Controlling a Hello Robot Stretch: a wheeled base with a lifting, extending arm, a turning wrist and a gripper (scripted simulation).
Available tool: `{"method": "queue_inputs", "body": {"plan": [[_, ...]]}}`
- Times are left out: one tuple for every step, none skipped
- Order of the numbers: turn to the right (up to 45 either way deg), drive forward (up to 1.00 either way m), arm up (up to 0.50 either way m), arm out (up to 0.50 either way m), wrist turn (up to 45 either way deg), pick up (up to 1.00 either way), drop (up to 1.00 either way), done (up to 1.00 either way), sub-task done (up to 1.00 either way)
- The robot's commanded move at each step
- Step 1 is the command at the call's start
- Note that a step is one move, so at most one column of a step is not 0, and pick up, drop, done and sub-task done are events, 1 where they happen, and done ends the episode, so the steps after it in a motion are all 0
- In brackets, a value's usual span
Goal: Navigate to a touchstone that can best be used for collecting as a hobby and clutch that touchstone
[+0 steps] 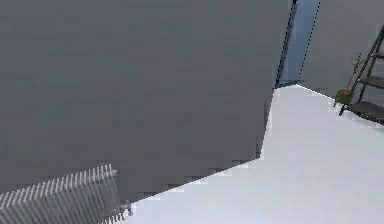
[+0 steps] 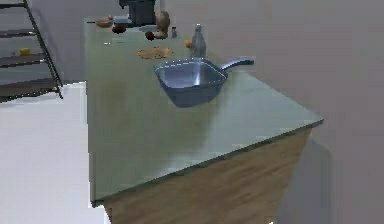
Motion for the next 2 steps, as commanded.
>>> {"method": "queue_inputs", "body": {"plan": [[0.0,0.2,0.0,0.0,0.0,0.0,0.0,0.0,0.0],[3.0,0.0,0.0,0.0,0.0,0.0,0.0,0.0,0.0]]}}
